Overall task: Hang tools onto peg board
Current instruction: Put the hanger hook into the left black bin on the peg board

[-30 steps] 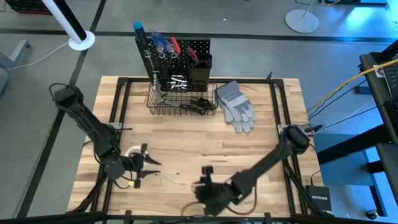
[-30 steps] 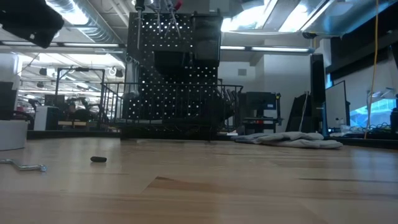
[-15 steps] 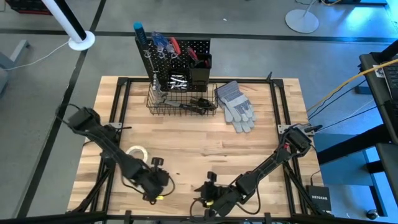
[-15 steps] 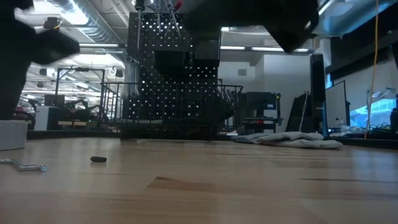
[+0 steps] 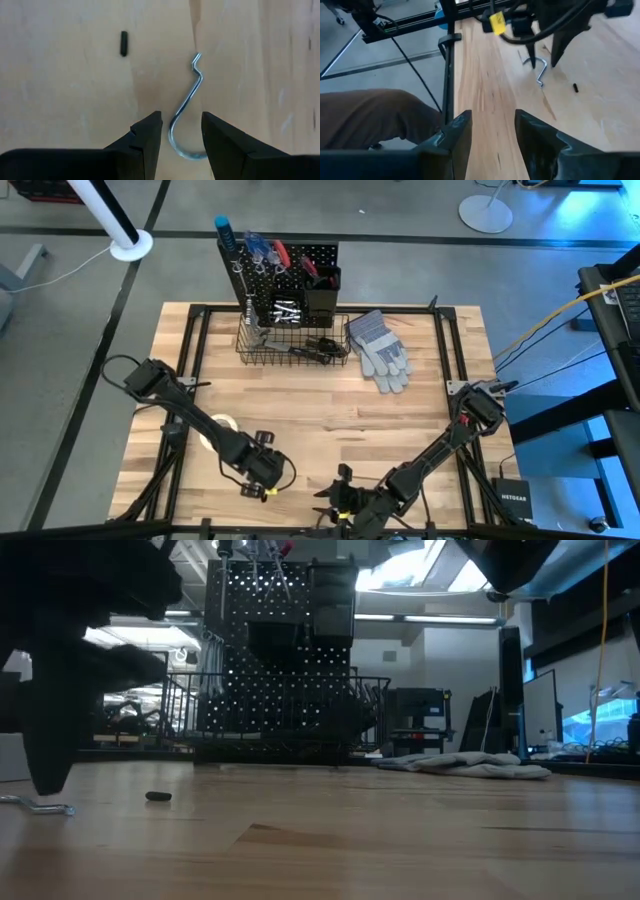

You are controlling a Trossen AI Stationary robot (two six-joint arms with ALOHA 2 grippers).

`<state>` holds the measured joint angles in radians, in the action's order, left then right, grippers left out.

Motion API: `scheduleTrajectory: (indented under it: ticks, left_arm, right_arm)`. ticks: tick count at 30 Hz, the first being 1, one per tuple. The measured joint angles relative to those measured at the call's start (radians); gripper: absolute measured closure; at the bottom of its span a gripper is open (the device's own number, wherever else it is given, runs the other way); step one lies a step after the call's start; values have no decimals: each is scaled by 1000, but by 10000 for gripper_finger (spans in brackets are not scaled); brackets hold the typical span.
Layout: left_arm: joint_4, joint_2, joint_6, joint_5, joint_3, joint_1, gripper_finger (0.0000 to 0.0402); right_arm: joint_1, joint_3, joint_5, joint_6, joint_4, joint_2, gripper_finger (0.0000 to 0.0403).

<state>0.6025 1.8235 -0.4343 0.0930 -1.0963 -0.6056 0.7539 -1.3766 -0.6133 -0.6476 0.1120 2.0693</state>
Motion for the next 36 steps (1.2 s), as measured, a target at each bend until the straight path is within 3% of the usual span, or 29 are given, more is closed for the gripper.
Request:
scheduleTrajectory:
  ticks: [9, 19, 36]
  left_arm:
    - [-13, 55, 16, 7, -4, -3, 283]
    - [-17, 62, 58, 8, -3, -3, 393]
    - [-19, 18, 71, 116, 4, -46, 401]
  right_arm:
    - [6, 0, -23, -3, -3, 0, 249]
    - [5, 0, -23, -2, -6, 0, 249]
    - [5, 0, -23, -2, -9, 0, 249]
